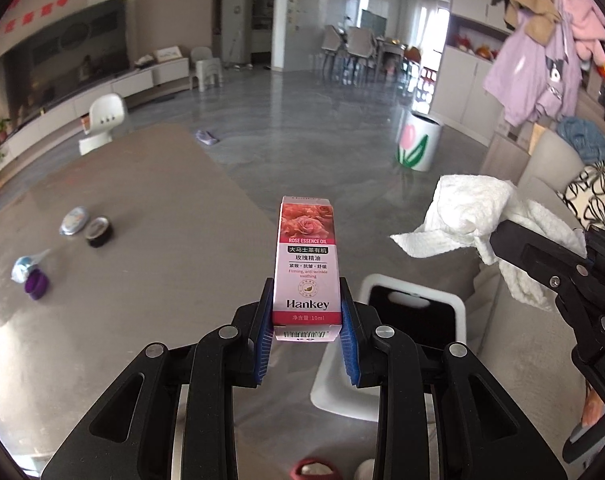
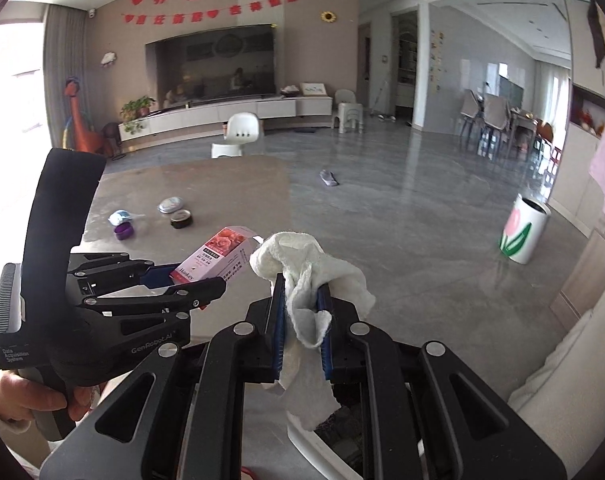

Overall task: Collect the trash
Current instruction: 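Carry the Hankey box and tissue over the white bin and open both tools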

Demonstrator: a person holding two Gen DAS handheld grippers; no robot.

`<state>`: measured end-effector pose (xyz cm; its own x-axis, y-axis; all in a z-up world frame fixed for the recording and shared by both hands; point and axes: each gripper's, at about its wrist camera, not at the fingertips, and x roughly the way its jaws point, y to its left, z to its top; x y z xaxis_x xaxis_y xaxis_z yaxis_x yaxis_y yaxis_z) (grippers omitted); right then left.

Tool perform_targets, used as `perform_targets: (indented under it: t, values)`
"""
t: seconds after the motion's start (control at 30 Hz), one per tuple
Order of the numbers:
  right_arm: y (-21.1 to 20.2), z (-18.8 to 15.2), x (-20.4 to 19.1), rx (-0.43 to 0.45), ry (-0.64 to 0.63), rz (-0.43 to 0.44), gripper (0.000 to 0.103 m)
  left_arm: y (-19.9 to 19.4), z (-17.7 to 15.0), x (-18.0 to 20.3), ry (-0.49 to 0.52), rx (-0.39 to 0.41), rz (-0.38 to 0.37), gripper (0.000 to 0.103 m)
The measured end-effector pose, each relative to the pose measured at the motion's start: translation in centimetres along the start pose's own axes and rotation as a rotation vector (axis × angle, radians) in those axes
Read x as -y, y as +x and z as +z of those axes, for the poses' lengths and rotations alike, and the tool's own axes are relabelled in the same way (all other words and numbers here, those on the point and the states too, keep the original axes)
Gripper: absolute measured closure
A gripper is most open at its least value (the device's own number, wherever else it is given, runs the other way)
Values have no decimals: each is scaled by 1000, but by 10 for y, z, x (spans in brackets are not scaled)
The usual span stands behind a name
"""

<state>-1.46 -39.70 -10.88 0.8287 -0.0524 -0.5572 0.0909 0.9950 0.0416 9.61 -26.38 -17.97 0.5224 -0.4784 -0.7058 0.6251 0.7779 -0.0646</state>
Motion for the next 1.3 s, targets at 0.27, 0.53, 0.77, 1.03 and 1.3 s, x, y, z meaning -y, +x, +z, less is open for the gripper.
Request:
perform_targets:
  t: [0.27, 0.53, 0.77, 1.03, 1.3]
  values:
    - [-10, -30, 40, -33, 69, -73, 87, 31, -6, 56, 68, -73, -95, 74]
    - [-8, -57, 67, -75, 129, -125, 87, 62, -13, 95, 126, -158, -161, 74]
    - [-2, -66, 82, -101, 159, -144, 87, 89, -28, 117, 225, -263, -116, 5]
    - [1, -69, 84, -112, 169, -144, 87, 95, -22, 119, 211, -269, -105, 5]
    - [20, -71, 82, -136, 160, -113, 86, 81, -11, 73, 92, -207, -5, 5]
